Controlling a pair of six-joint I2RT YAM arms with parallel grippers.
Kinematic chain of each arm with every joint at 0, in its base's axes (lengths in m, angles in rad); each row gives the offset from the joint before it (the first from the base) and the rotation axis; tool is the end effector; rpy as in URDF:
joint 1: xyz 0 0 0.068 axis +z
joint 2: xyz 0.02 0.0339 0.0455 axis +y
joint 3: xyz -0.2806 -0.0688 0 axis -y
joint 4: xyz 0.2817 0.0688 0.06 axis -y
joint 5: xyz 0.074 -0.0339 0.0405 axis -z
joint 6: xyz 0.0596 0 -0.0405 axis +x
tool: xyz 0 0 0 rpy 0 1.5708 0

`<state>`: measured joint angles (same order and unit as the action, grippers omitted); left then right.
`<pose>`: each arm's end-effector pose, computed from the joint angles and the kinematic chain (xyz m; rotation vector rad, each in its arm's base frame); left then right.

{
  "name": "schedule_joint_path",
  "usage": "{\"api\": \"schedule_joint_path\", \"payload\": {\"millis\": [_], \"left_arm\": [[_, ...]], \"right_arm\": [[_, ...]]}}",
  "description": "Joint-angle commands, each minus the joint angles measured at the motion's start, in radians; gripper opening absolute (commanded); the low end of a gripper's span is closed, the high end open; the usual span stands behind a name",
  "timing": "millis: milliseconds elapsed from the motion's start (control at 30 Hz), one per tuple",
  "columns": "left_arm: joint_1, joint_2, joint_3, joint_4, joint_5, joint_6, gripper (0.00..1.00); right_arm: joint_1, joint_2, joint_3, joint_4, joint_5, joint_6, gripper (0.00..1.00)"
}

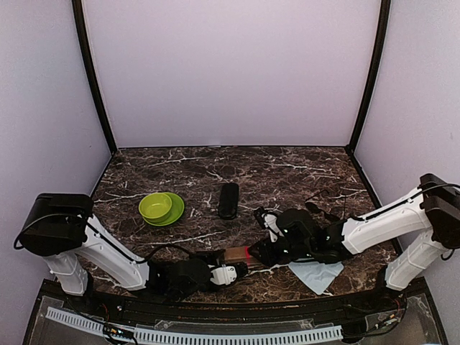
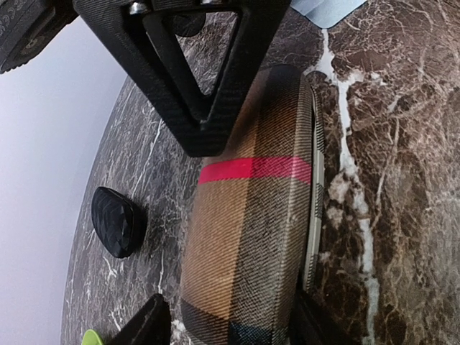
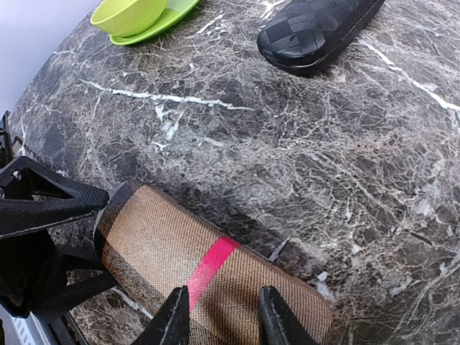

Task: Organize the sunglasses
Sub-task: Close the case with sunglasses at the center of the board.

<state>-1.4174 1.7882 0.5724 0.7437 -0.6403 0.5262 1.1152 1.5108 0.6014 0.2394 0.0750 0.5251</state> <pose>0.0876 -0.3337 0.0888 1.3559 1.3940 0.0673 0.1484 0.2927 0.1253 -0.6461 2.2733 0.7750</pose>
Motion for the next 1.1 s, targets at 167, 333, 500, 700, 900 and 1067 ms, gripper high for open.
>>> {"api": "schedule_joint_path", "payload": {"millis": [167,333,500,700,900,1067], "left_arm": [[-0.017,-0.108,-0.023,-0.147,0.092,-0.106,0.66],[-0.017,-0.165,-0.02,-0.252,0.203,-0.149,0.7],[-0.017,-0.186,-0.016,-0.318,0.251,-0.177,0.72],[-0.017,-0.197,-0.022,-0.308,0.253,-0.201,0.74],[-0.017,-0.175,-0.004,-0.295,0.203,-0.208,0.74],[-0.016,-0.189,-0.005,-0.297,0.162,-0.225,0.74]], "right_arm": [[0.013,-0.086,-0.024,-0.086,0.048,0.006,0.42],[-0.014,-0.15,-0.012,-0.125,0.03,-0.002,0.48],[-0.031,-0.141,-0.007,-0.121,-0.006,0.012,0.5],[-0.03,-0.1,-0.011,-0.08,-0.048,0.029,0.51],[-0.016,-0.105,-0.057,0.005,-0.147,0.023,0.58],[-0.014,-0.191,-0.115,-0.003,-0.181,0.016,0.71]]}}
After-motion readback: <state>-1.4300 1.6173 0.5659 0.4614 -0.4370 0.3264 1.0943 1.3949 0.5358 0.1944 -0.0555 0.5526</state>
